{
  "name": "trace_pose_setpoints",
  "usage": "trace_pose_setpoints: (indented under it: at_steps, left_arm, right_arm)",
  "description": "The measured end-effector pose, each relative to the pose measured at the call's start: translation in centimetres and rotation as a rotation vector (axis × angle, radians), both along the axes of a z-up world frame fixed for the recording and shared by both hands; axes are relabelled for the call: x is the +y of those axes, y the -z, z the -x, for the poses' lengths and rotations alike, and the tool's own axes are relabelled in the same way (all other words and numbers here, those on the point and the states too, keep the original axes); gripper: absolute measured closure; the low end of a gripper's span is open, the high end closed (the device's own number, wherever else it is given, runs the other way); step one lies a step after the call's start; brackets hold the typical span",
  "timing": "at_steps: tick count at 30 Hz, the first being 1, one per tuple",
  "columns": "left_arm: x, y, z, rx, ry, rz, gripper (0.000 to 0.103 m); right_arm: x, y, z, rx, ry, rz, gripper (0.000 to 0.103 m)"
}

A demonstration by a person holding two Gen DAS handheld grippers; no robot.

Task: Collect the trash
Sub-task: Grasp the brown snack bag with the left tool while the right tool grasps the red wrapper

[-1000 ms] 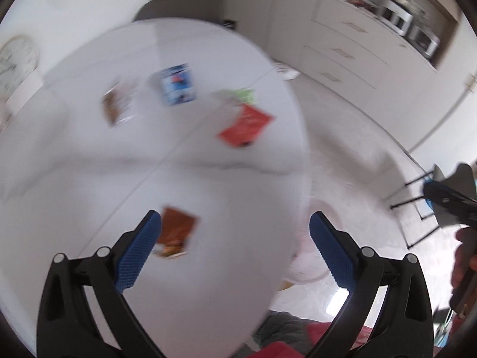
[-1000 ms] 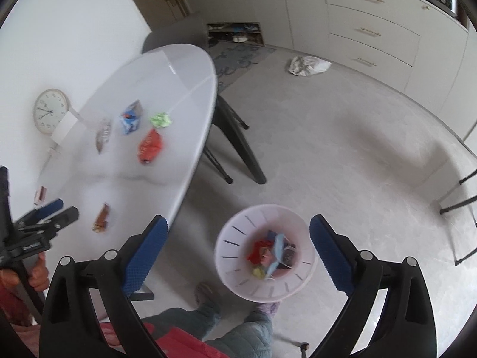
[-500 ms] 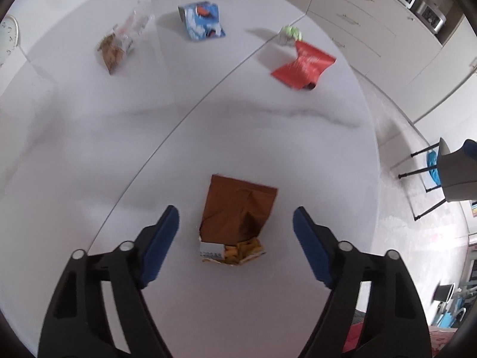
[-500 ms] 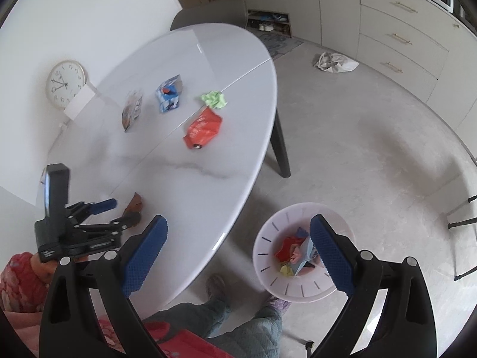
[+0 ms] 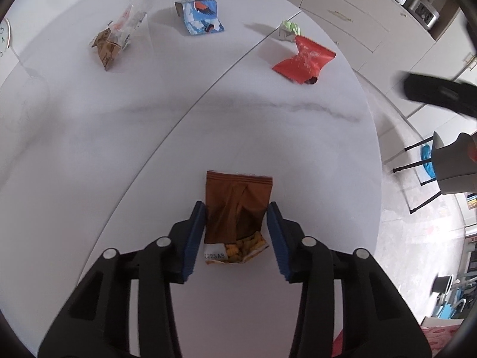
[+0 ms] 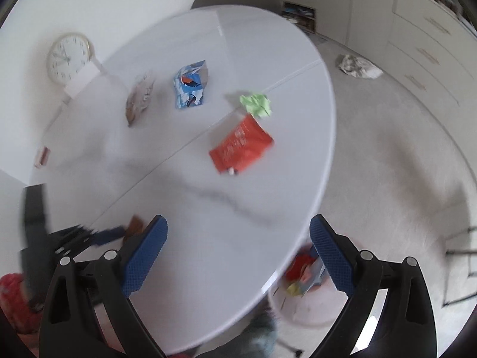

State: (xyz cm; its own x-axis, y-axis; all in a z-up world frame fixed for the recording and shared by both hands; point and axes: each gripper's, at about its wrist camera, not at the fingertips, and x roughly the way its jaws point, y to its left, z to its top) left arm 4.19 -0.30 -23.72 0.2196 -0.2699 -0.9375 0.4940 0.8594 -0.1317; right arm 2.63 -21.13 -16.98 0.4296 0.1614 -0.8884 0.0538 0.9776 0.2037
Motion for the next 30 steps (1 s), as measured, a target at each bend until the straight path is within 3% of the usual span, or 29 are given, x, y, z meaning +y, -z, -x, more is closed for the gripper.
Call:
trace_pose_setpoints:
  at_steps: [4,7,12,14,15,18,26,30]
  left_arm:
    - [0.5,-1.2,0.0,-0.006,-0.014,0.016,0.066]
    - [1.0,-2.3,0.3,-0.016,-0.028,0.043,0.066]
    - [1.9,-3.7,0.5,-0.032,-0.061,0.067,0.066]
    - [2.2,-4.2,0.3,-0.033,-0.071,0.076,0.066]
    - [2.2,-4.4,0.3,-0.036,-0.076,0.076,0.066]
    - [2.5,-4.7,0.2,-0.036,-0.09,0.077,0.066]
    - [2.4,-5.9,0.9,-0.057,-0.083,0.075,0.066]
    - [1.3,-6.7,1.8,-0.071,-0.042,0.078,0.066]
  right_arm:
    - [2.4,1.9,-4.8,0.018,-0.166,0.215,0.007]
    - [3.2,3.3,-7.0,0.028,-0.257,0.265,0.007]
    - [3.0,5.3,-9.1,0.047,-0.293,0.252,0.008]
    - [3.0,5.6,-9.2,0.046,-0.304,0.243,0.018]
    - [3.0,5.8,-9.3,0.053,-0.315,0.242,0.03]
    - [3.0,5.8,-9.1,0.048,-0.327,0.226,0.044]
    - [1.6,4.2,-7.0,0.03,-0.264,0.125,0.051]
    - [-1.1,1.6,-2.1,-0.011,-0.157,0.035,0.051]
